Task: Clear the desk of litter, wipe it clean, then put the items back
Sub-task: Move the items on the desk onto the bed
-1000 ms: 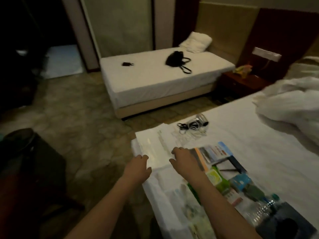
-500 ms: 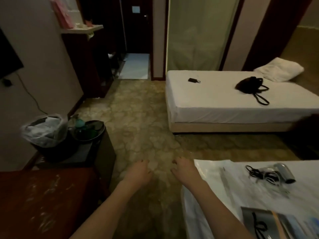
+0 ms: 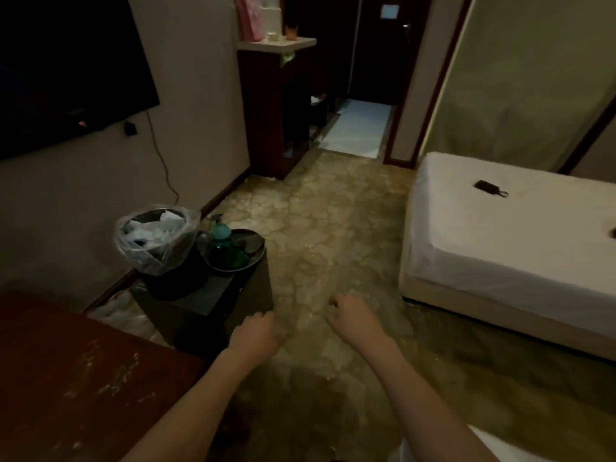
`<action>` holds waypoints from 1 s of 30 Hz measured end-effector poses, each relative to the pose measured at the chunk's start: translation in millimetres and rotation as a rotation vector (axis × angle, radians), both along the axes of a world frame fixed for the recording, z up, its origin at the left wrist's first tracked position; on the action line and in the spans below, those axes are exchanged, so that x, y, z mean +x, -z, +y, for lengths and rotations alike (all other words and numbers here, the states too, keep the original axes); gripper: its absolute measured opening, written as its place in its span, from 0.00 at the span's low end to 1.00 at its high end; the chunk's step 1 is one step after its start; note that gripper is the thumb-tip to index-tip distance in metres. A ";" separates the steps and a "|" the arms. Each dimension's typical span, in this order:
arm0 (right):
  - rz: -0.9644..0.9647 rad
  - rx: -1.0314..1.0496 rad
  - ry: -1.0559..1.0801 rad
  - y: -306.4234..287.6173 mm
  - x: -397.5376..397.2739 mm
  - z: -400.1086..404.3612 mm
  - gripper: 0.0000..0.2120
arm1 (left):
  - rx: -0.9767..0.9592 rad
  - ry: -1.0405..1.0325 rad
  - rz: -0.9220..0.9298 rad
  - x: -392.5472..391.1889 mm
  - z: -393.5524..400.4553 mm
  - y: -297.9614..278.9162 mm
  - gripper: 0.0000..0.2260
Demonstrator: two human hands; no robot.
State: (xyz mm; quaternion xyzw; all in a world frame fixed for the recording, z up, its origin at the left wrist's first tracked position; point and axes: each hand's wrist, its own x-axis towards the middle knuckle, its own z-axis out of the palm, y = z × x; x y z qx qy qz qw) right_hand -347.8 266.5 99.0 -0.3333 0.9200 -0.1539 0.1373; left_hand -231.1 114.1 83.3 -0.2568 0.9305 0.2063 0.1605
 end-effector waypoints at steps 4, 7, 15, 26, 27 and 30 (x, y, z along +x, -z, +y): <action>-0.010 0.009 -0.130 -10.0 -70.0 -42.0 0.16 | 0.014 -0.121 0.013 -52.6 -30.2 -12.0 0.22; -0.030 0.011 -0.208 -12.5 -110.1 -80.7 0.17 | 0.032 -0.208 0.055 -80.4 -56.1 -25.8 0.24; -0.081 0.065 -0.428 9.4 -181.2 -205.7 0.14 | -0.018 -0.402 0.126 -150.1 -157.6 -7.2 0.25; -0.097 0.103 -0.562 24.6 -301.7 -381.6 0.14 | 0.063 -0.593 0.082 -237.8 -294.7 39.3 0.24; -0.106 0.118 -0.581 27.6 -307.8 -395.8 0.13 | 0.055 -0.613 0.088 -243.8 -303.8 41.5 0.24; -0.138 0.146 -0.640 41.0 -324.0 -442.9 0.13 | 0.071 -0.698 0.087 -260.3 -331.3 52.2 0.24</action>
